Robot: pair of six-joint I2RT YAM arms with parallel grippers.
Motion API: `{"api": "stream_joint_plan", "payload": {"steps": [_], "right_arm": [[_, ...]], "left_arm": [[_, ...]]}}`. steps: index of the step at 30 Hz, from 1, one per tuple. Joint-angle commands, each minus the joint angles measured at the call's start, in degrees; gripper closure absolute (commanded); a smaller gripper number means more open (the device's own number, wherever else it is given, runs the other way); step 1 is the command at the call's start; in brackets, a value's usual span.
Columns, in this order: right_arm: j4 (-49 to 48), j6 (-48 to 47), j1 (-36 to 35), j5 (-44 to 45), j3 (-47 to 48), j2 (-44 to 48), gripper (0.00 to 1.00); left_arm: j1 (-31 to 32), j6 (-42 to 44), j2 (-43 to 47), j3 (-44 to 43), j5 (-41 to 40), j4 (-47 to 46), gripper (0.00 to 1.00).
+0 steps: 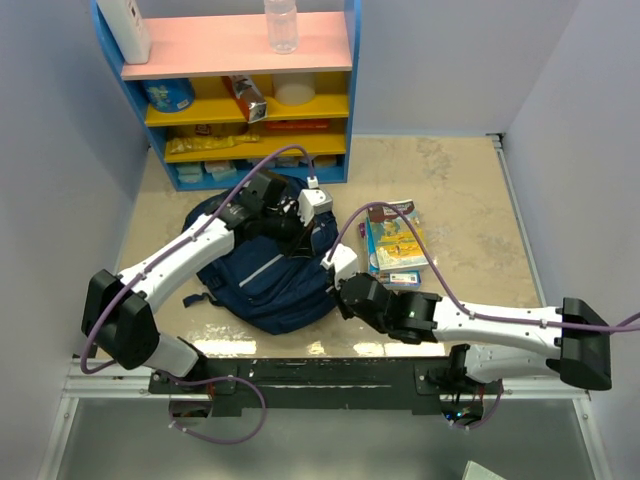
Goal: Pack the student bag
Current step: Unzip the student bag at the center of the board.
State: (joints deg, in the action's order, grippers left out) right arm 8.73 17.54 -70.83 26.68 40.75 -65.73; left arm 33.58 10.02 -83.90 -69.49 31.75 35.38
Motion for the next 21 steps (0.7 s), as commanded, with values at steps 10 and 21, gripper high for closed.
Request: {"api": "stream_joint_plan", "payload": {"steps": [10, 21], "right_arm": [[-2.66, 6.98, -10.12, 2.41, 4.34, -4.40, 1.00], [-8.11, 6.63, -13.37, 2.94, 9.34, -12.03, 1.00]], "left_arm": [[-0.01, -0.97, -2.23, -1.61, -5.73, -11.03, 1.00], [0.17, -3.43, -3.37, -3.19, -5.47, -12.87, 1.00]]}}
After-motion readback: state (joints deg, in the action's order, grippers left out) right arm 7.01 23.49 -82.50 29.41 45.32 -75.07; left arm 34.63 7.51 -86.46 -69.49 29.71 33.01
